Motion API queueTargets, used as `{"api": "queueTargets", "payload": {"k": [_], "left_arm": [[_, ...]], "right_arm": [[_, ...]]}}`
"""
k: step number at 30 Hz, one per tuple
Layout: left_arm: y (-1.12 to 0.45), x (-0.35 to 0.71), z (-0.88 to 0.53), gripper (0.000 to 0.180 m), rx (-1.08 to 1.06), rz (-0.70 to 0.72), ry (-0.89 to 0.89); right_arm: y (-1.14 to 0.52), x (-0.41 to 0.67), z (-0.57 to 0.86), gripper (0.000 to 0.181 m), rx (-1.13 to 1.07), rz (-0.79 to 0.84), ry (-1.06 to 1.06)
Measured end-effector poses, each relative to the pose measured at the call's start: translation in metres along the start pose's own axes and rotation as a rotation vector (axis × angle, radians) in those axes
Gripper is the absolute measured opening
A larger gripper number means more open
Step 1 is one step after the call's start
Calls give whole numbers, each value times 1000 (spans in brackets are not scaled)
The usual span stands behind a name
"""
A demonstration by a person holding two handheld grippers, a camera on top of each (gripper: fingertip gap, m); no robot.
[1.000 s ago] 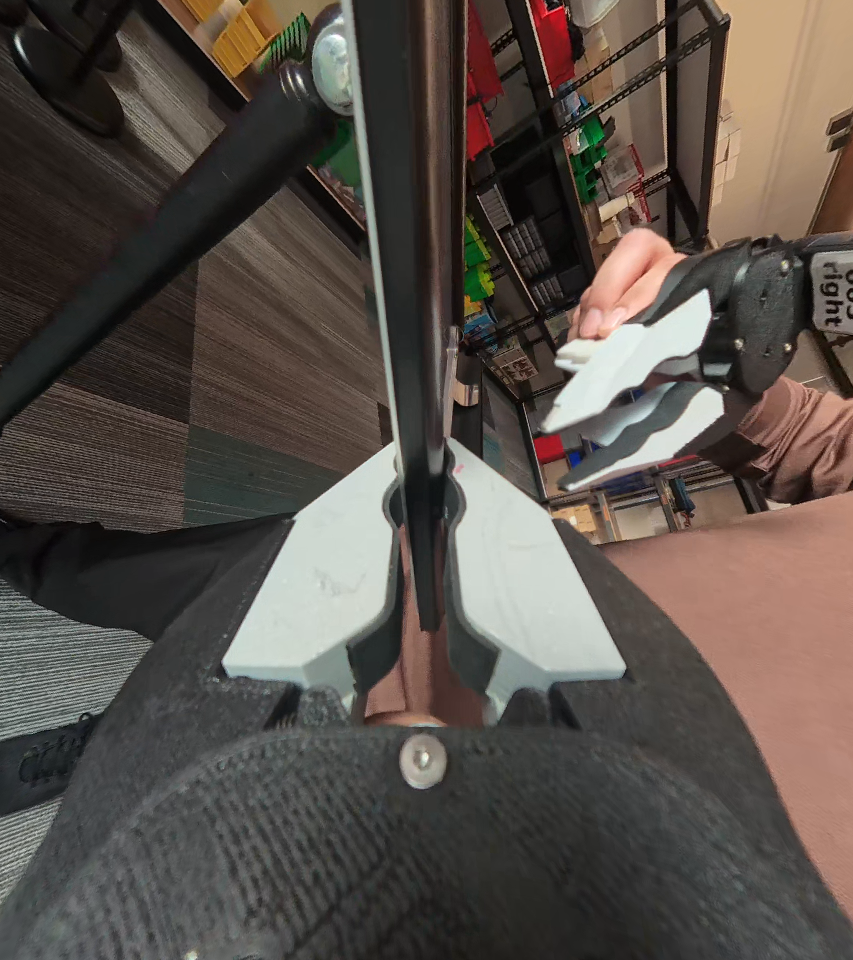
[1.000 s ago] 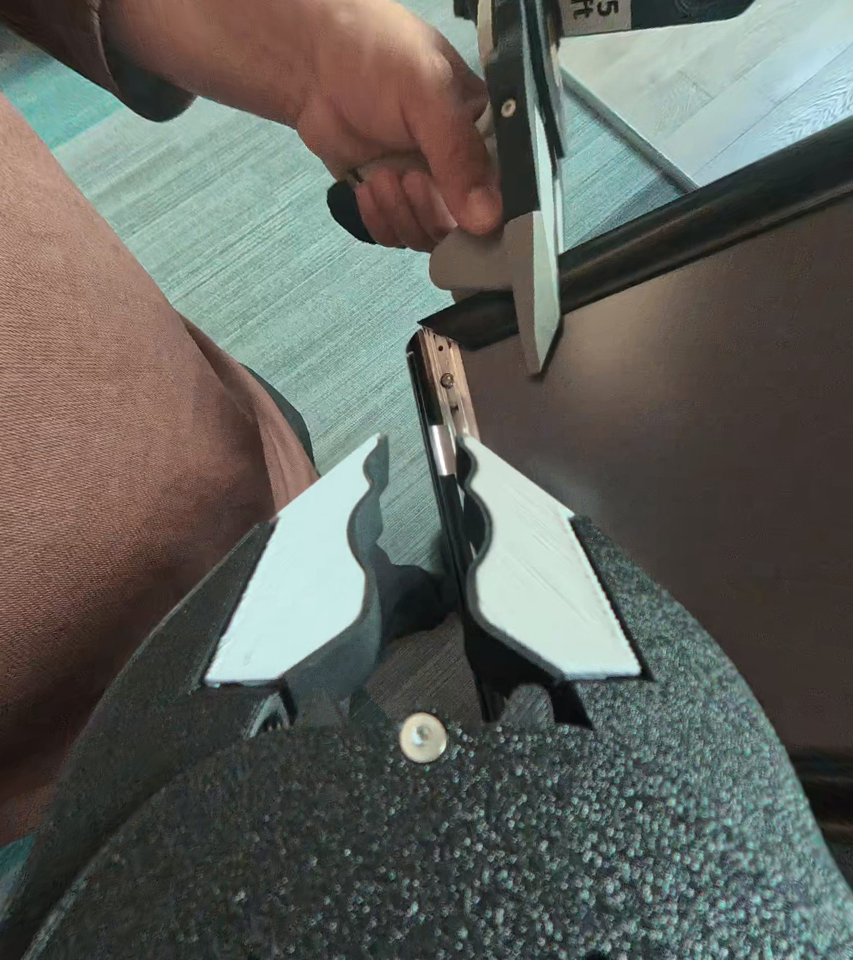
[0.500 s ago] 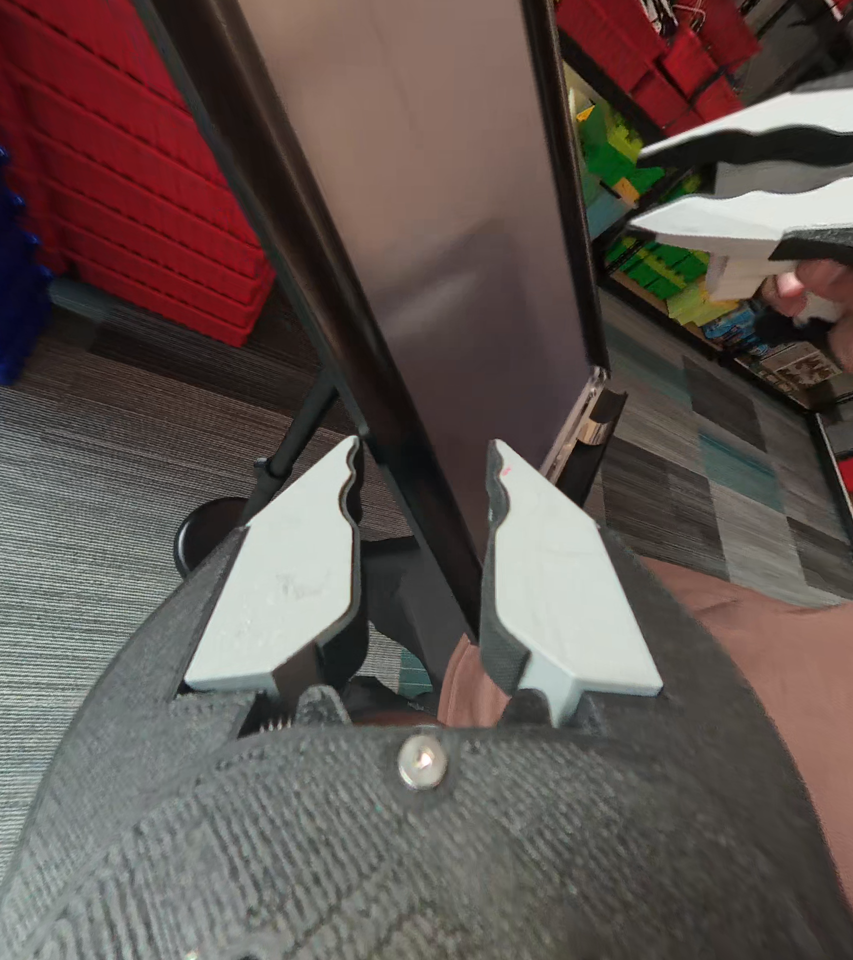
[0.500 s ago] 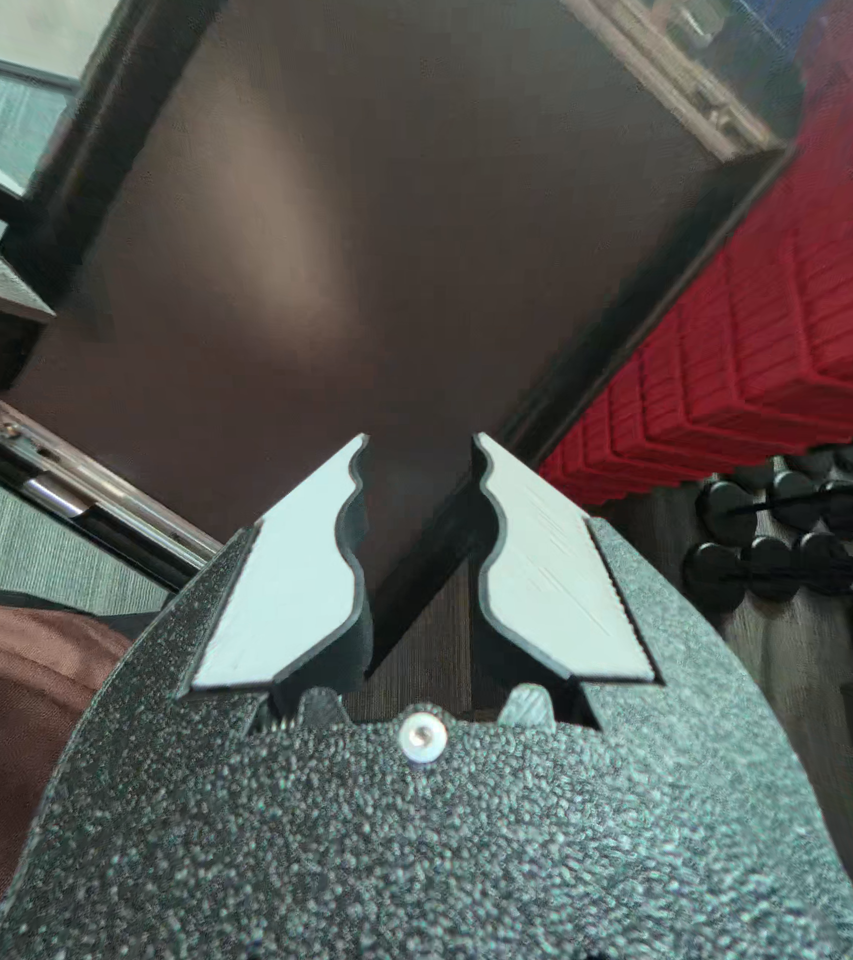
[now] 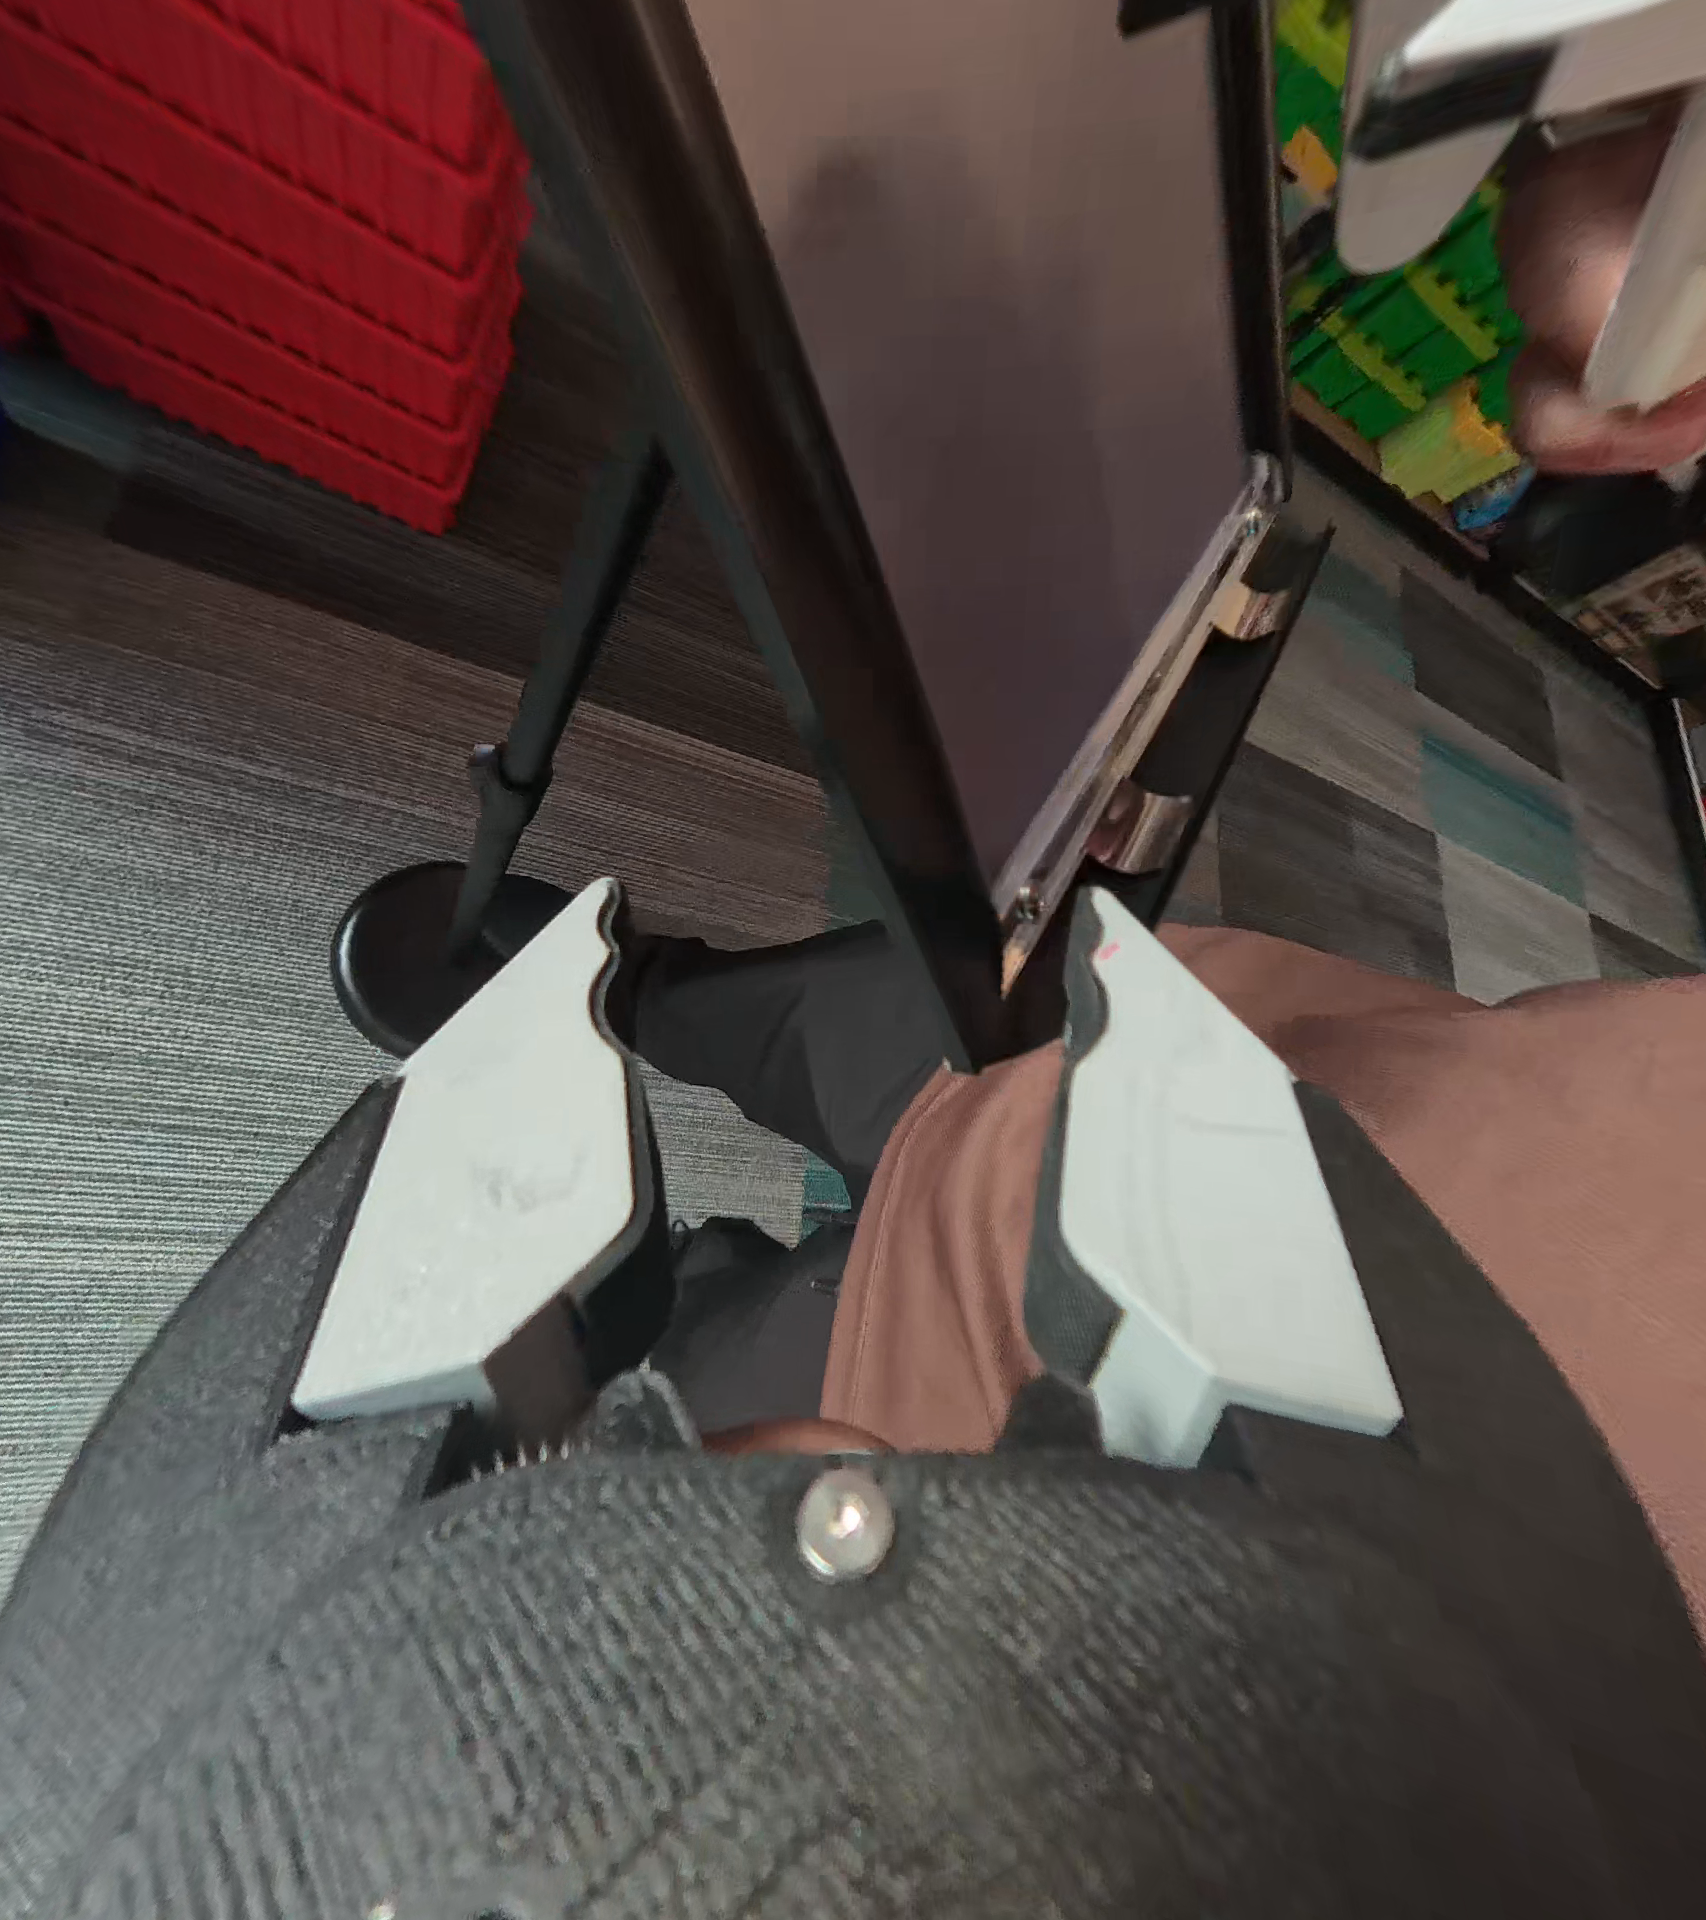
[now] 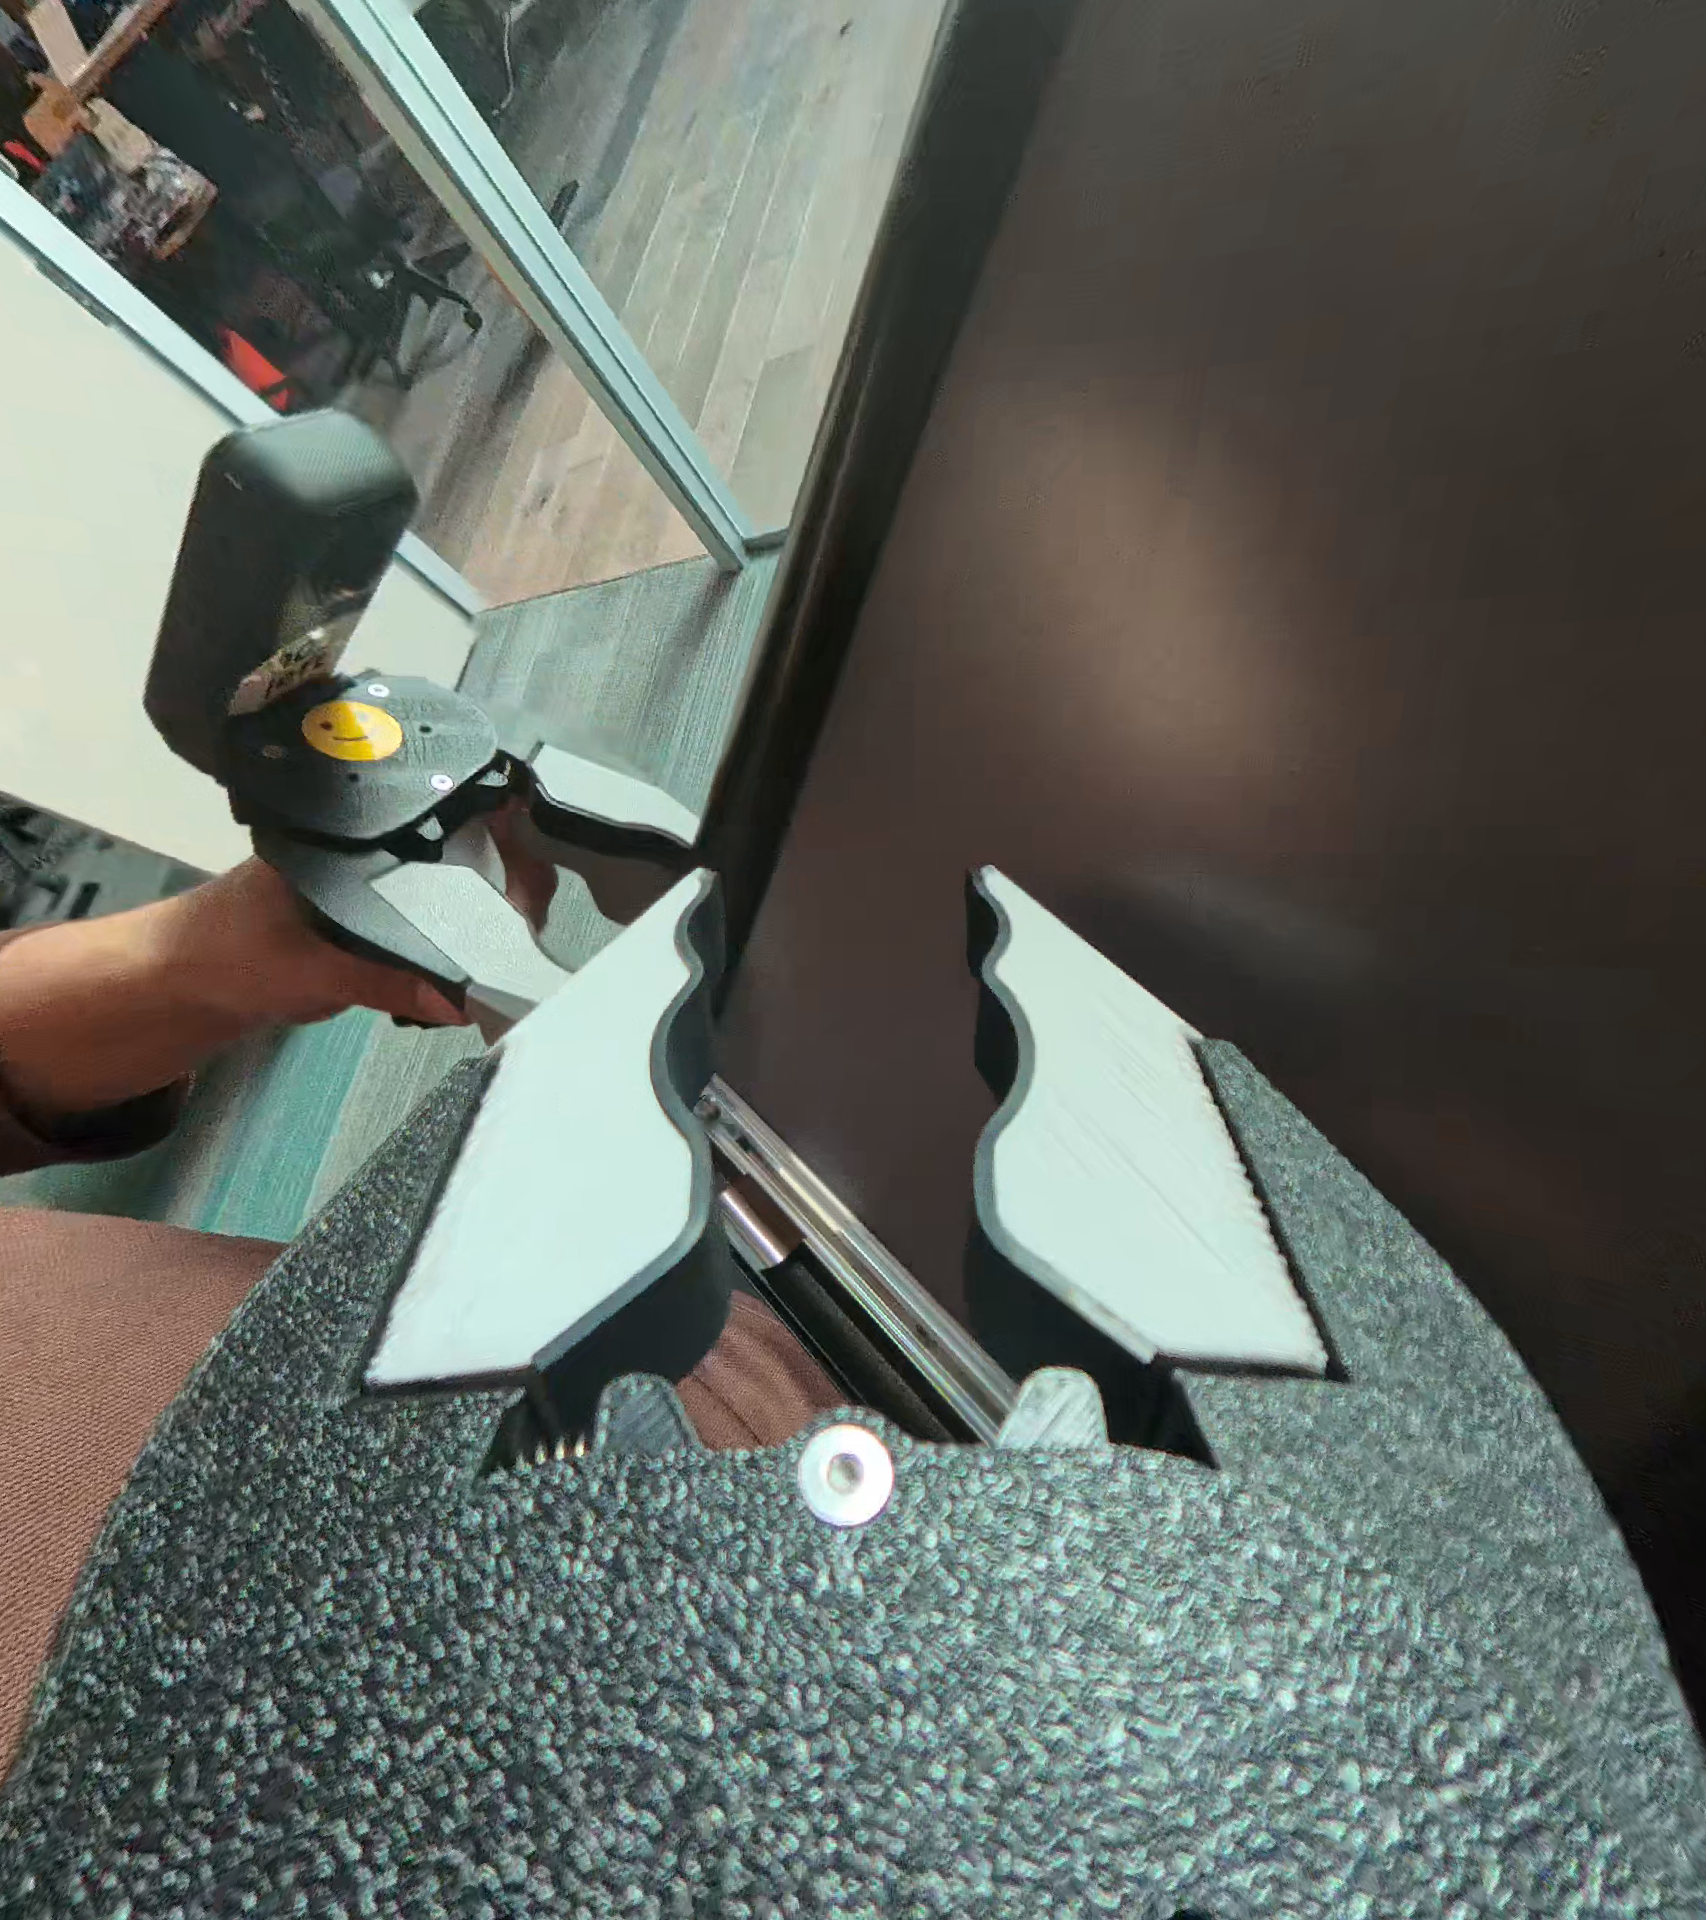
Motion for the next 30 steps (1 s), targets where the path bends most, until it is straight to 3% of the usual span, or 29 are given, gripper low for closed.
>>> {"api": "queueTargets", "payload": {"k": [2,7,12,14,17,20,23,25,27,29,30], "left_arm": [[-6,-10,4,75,24,85,31],[-11,0,7,77,-58,169,73],[-10,6,9,60,-132,130,42],[-8,8,9,57,-156,126,48],[-4,17,8,50,-217,119,62],[20,53,-25,70,-72,100,-10],[56,150,-52,83,40,131,-142],[65,218,-56,95,110,53,-273],[55,266,-55,96,153,-89,-430],[31,280,-60,84,99,-308,-488],[19,277,-62,67,44,-408,-478]], "right_arm": [[-10,5,-9,47,17,-33,35],[-27,19,-23,47,35,-72,113],[-29,16,-25,47,30,-105,135],[-15,13,-15,45,-61,-88,174],[37,1,30,52,-418,49,203],[100,-44,74,55,-628,181,-25],[117,-105,89,58,-575,161,-334],[110,-134,85,60,-506,154,-501],[91,-147,72,66,-351,175,-637],[67,-143,52,63,-64,216,-742],[57,-141,51,63,11,227,-803]]}}
Point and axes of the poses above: each gripper's, where its closed fingertips meet, y back along the fingers, x out of its top, z = x × y across the jaws, the point moved 6 cm from there along y, back along the fingers, and after that the axes turned 7 degrees about -x, right-handed, at the moved point
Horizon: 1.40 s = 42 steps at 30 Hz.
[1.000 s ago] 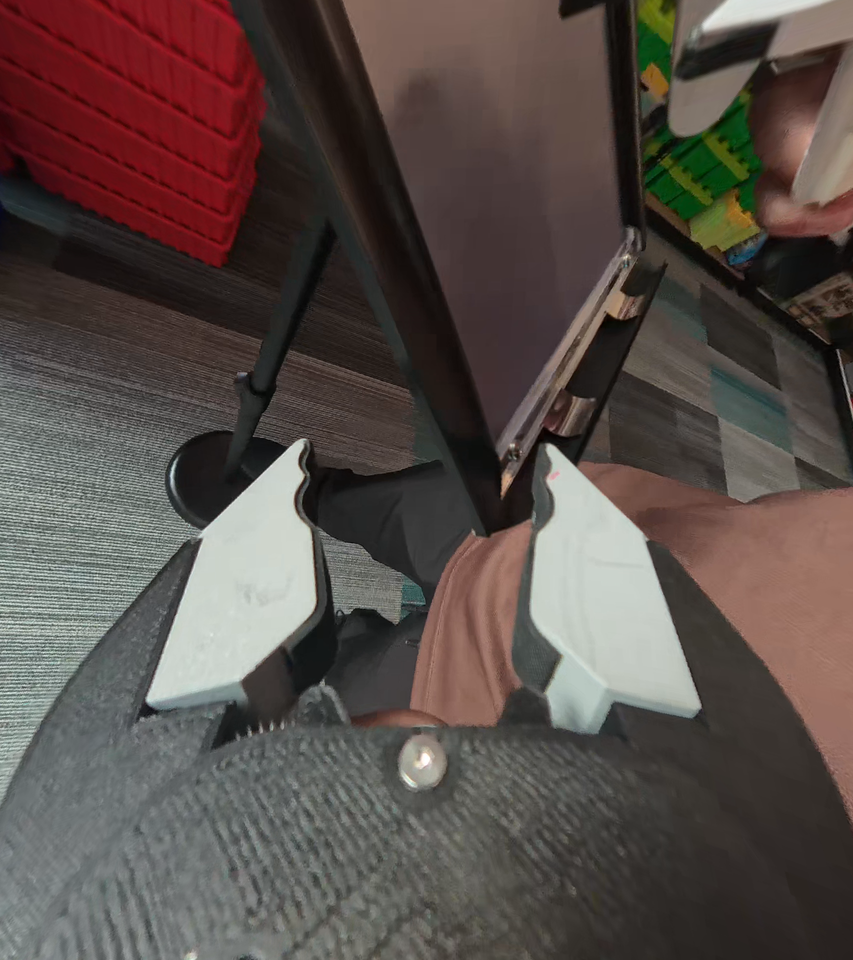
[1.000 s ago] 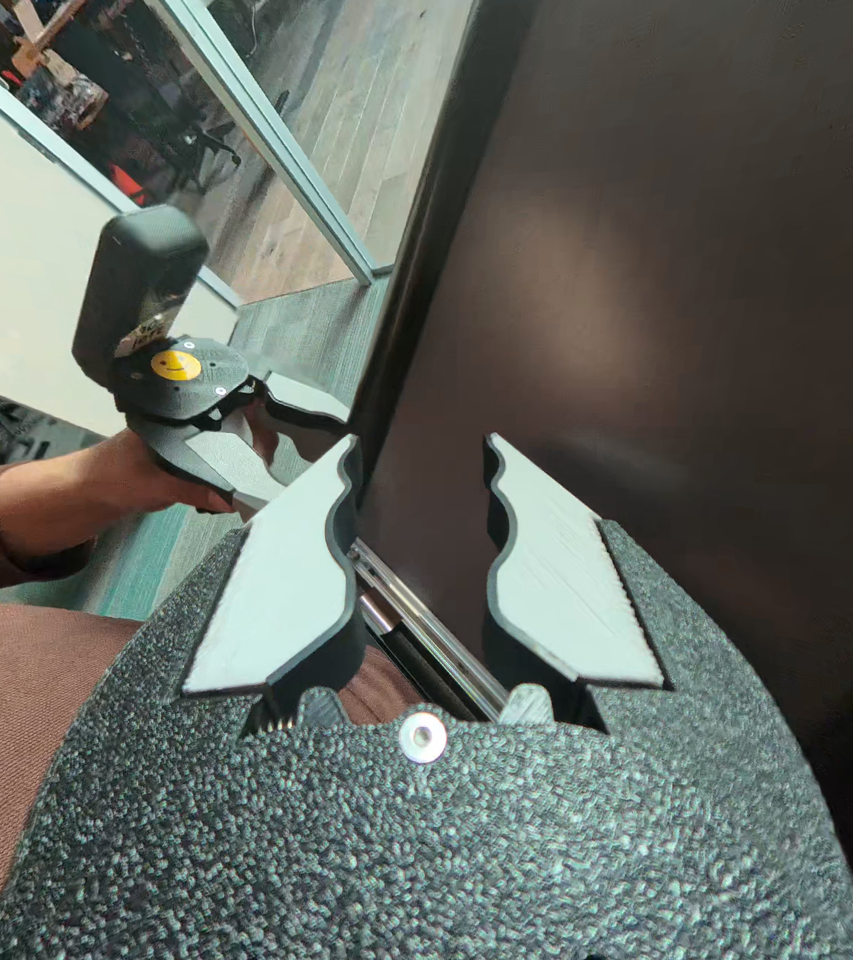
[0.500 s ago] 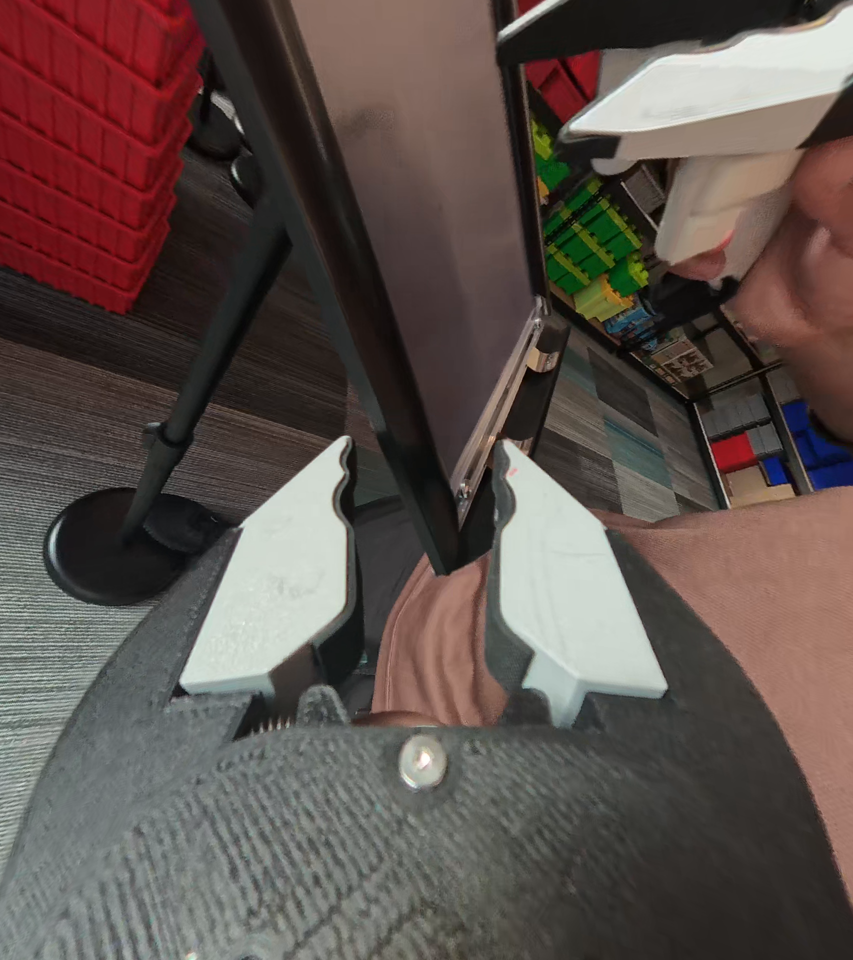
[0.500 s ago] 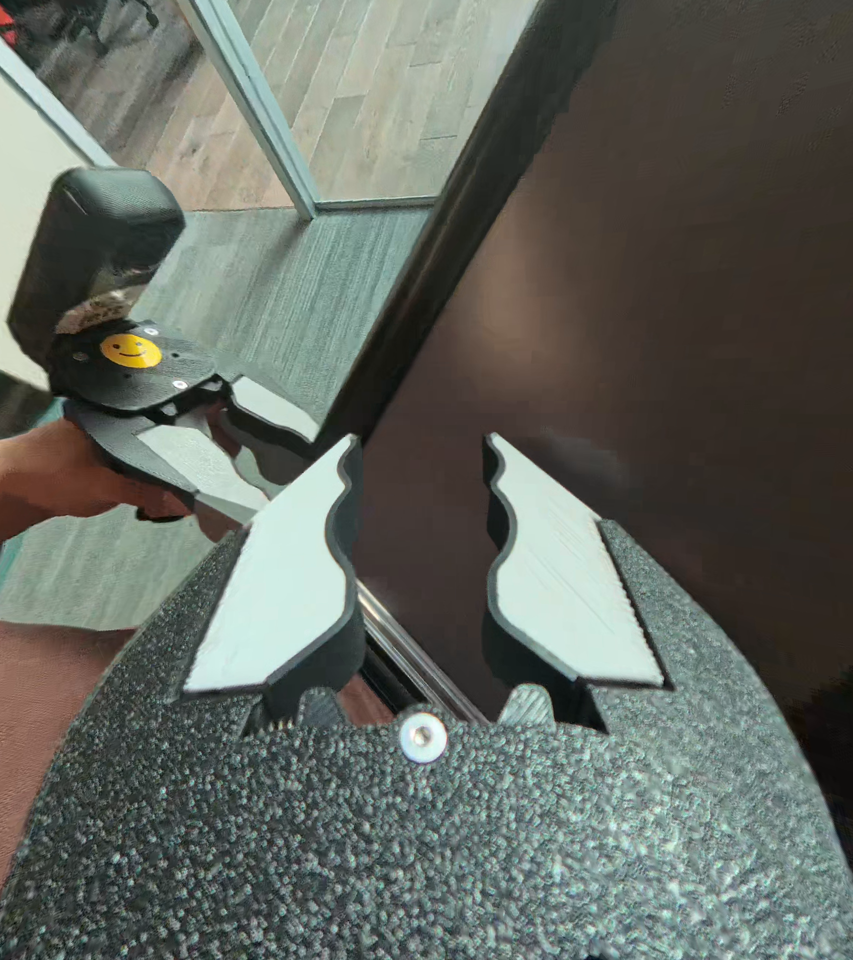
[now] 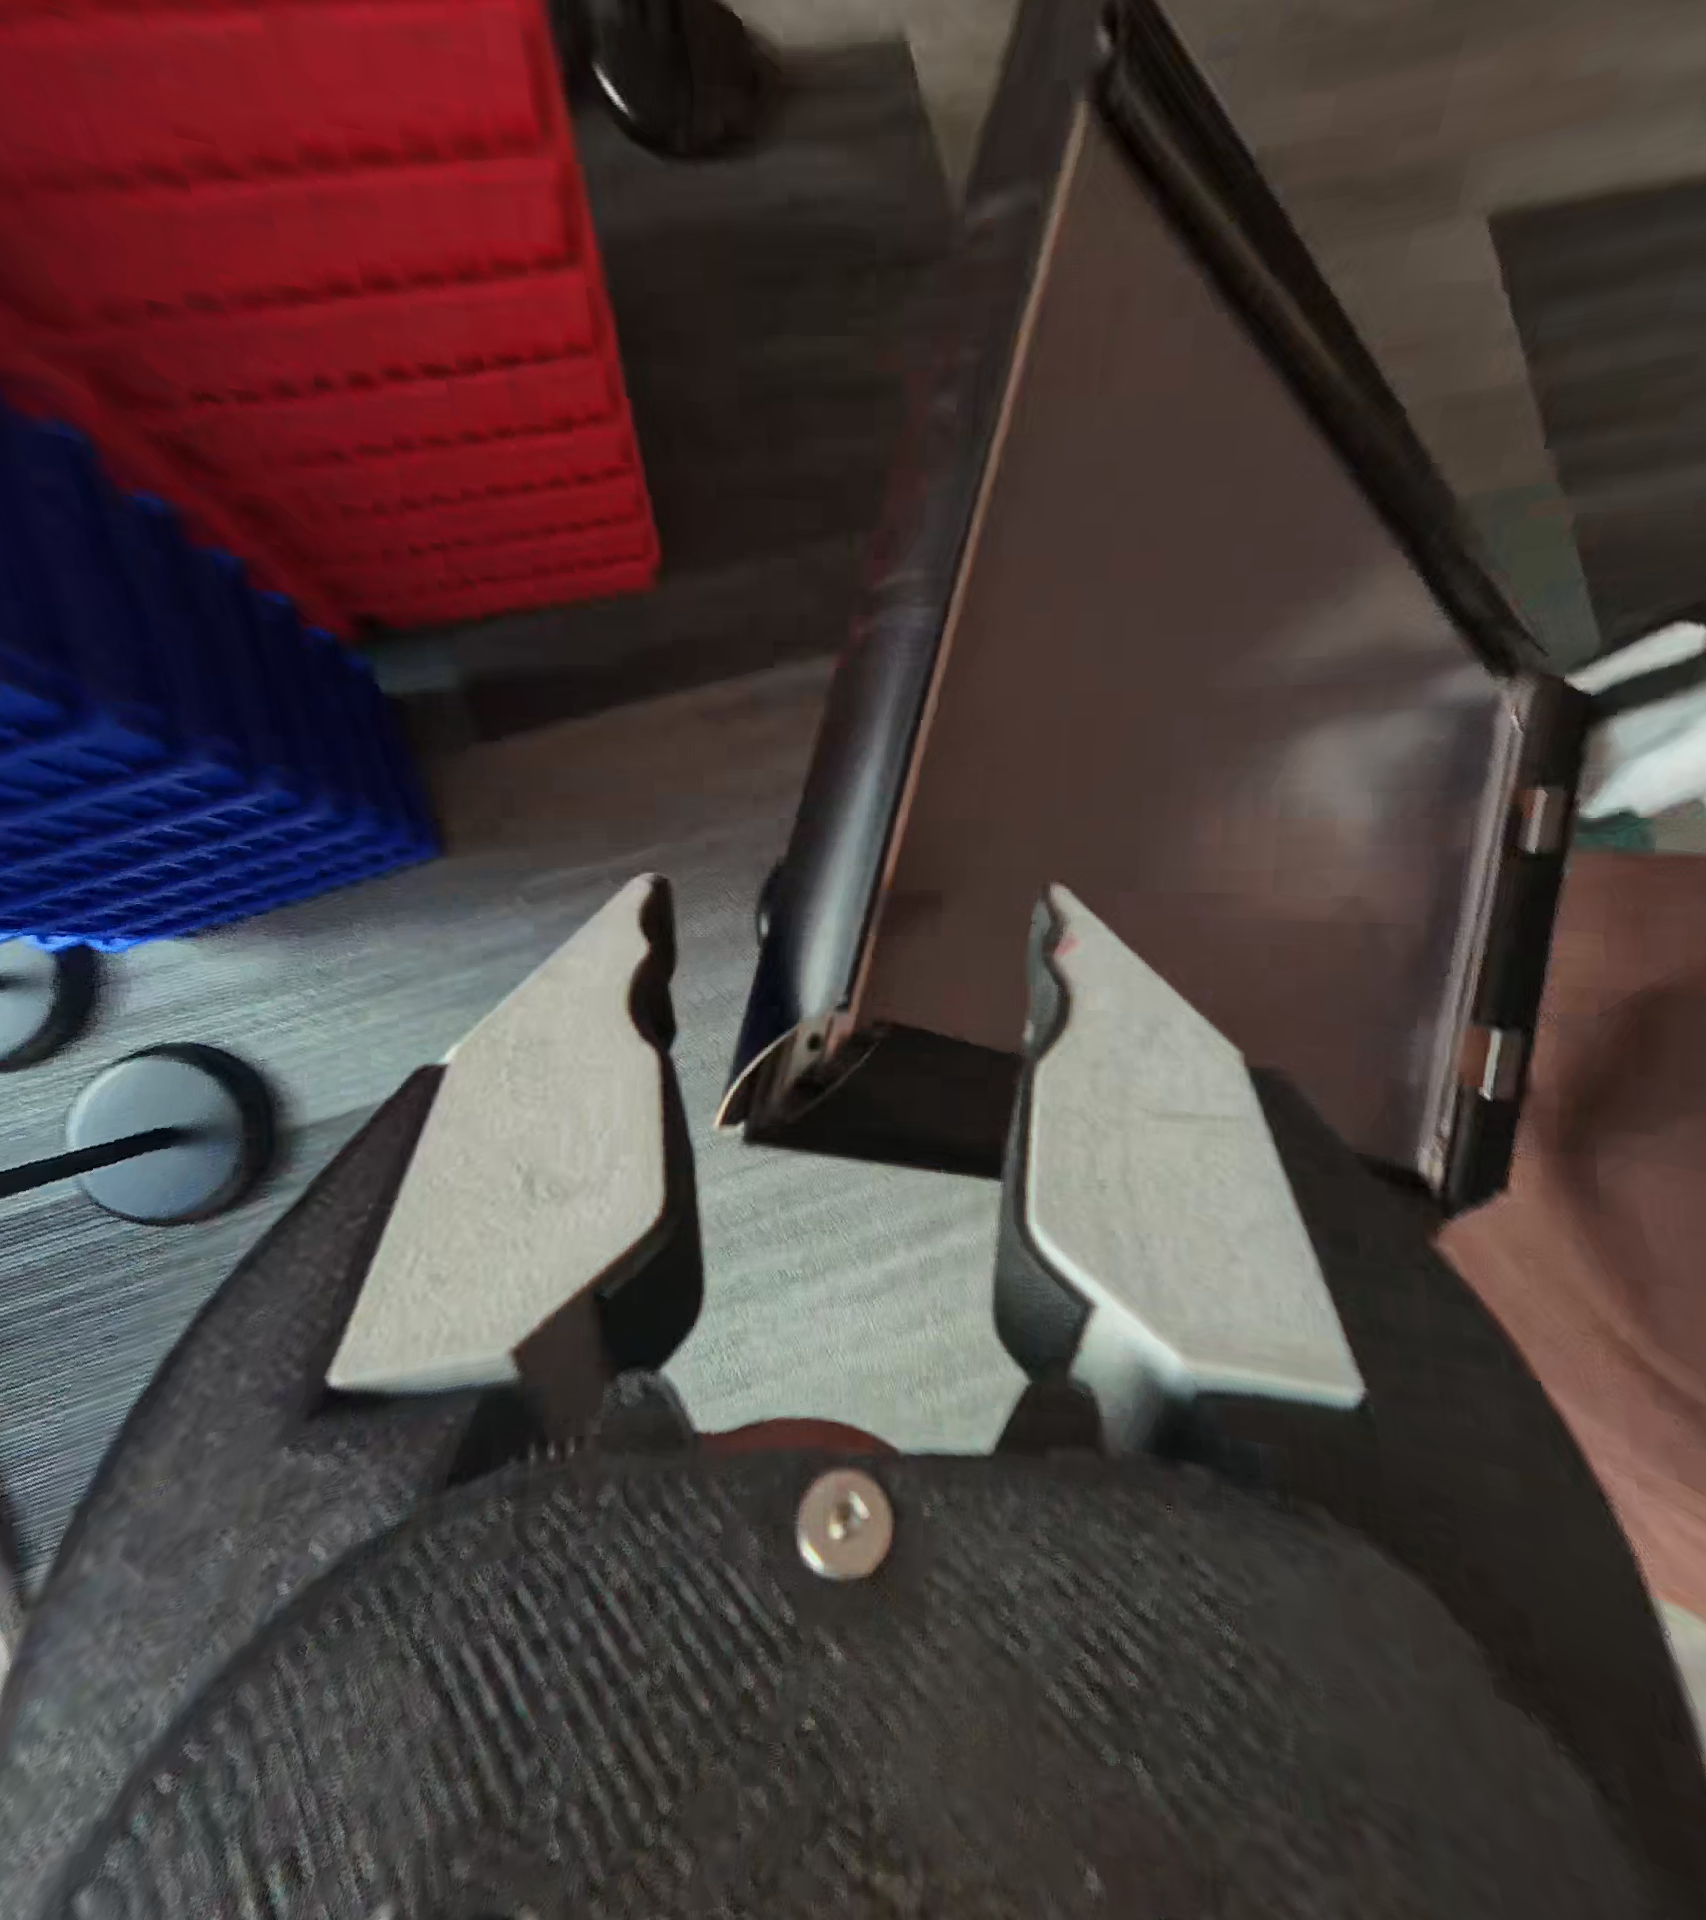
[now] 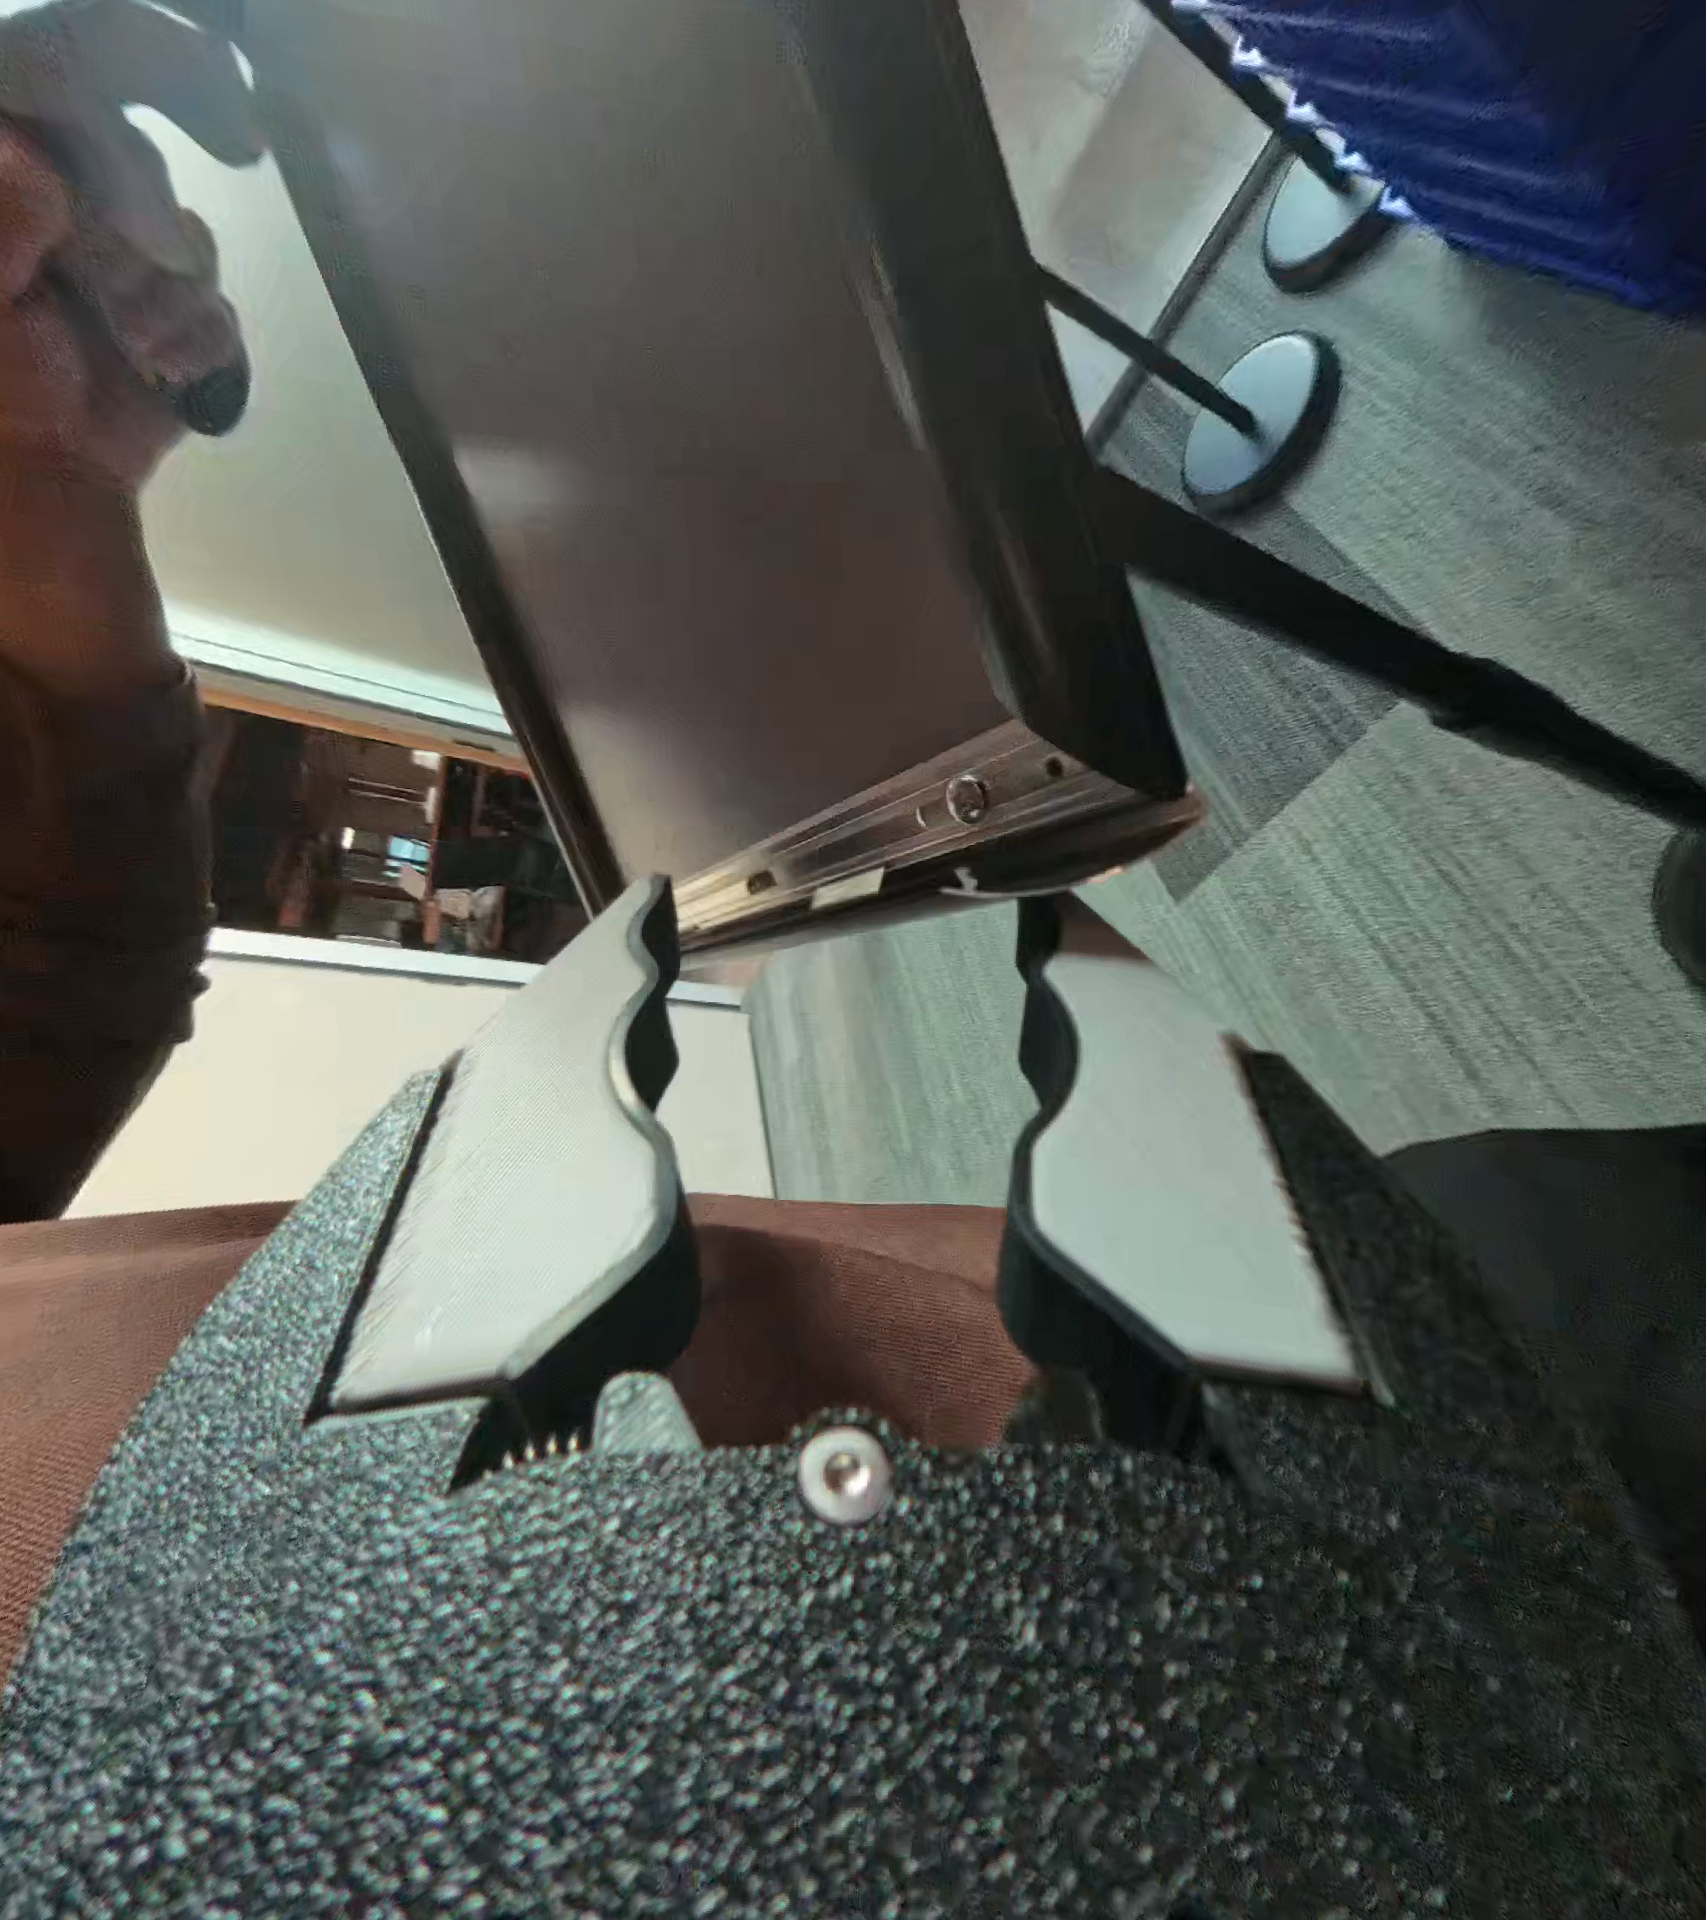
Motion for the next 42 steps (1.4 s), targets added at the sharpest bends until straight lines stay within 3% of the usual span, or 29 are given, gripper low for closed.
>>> {"api": "queueTargets", "payload": {"k": [1,3,5,10,12,15,19,23,26,29,34,37,42], "left_arm": [[-11,-3,-1,50,-50,-64,6],[-17,-9,-3,53,-58,-75,26],[-12,-19,8,41,-111,-7,72],[-7,-73,59,30,-170,215,255],[-7,-96,84,30,-193,317,332],[-12,-121,116,29,-214,432,429],[-15,-138,141,32,-232,462,482],[-16,-142,134,31,-293,457,544],[-34,-151,134,28,-339,447,591],[-47,-158,137,27,-394,516,618],[-58,-158,136,29,-328,643,515],[-60,-155,141,32,-360,742,458],[-58,-149,134,34,-512,618,495]], "right_arm": [[-7,2,3,53,28,7,-58],[-11,14,9,30,70,69,-123],[-5,33,21,26,21,137,-120],[5,104,38,37,-25,165,-13],[-3,137,37,51,3,124,25],[-24,175,29,49,-6,27,92],[-53,201,16,49,-47,-130,260],[-60,204,2,70,-205,-300,532],[-41,210,-12,72,-329,-338,604],[-25,207,-18,74,-361,-351,607],[-37,229,-23,78,-17,-192,480],[-44,229,-15,80,-72,-111,602],[-33,239,-14,86,-181,-218,622]]}}
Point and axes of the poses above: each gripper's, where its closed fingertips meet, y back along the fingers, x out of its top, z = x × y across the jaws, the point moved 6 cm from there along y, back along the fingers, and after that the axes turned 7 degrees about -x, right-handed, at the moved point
